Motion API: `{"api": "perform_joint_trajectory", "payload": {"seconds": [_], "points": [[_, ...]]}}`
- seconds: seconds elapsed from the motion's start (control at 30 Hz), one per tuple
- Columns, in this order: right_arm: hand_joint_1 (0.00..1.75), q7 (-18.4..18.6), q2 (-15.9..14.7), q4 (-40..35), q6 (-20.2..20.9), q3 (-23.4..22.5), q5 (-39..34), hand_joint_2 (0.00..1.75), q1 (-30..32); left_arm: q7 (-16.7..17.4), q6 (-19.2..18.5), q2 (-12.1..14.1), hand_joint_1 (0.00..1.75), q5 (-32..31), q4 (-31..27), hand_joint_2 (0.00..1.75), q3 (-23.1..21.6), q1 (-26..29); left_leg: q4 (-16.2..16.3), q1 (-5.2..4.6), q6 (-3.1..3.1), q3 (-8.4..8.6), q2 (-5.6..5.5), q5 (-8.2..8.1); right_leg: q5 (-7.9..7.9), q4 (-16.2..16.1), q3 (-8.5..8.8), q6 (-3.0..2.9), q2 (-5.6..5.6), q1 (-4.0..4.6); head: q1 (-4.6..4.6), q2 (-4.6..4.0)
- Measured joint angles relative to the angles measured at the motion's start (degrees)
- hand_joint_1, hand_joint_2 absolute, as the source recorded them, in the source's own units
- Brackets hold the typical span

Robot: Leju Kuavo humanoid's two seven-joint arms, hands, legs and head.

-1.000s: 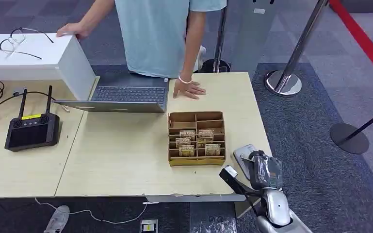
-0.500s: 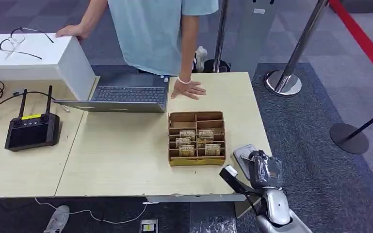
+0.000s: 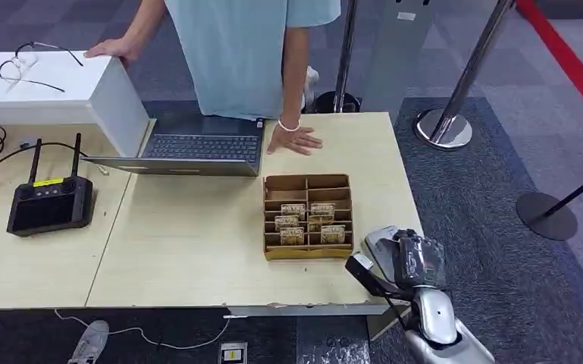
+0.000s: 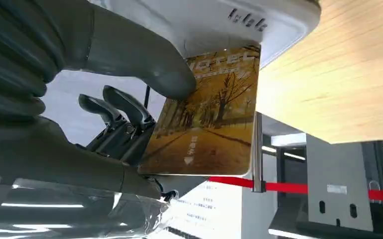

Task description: Pass the card to the sensor for recognition and then transmit it.

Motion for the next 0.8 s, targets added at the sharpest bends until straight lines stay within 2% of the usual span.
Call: {"api": "perform_joint_trajectory", "payload": {"seconds": [0.27, 0.8], "points": [[1.75, 0.1, -1.6, -4.5, 2.7, -0.7, 1.1, 1.75, -0.8, -0.5, 0.0, 0.0, 0.00, -0.1, 0.0, 1.75, 0.0, 0.0, 0.0, 0.00, 0.00, -0.18, -0.03, 0.00, 0.00, 0.0, -0.21, 0.00, 0.00, 0.00, 0.00, 0.00], [1.75, 0.1, -3.0, -8.0, 2.9, -1.1, 1.2, 1.75, -1.3, -0.5, 0.0, 0.0, 0.00, -0.1, 0.0, 1.75, 0.0, 0.0, 0.0, 0.01, 0.00, -0.34, -0.03, -0.01, -0.05, 0.0, -0.33, -0.04, 0.00, 0.02, 0.02, 0.00]]}}
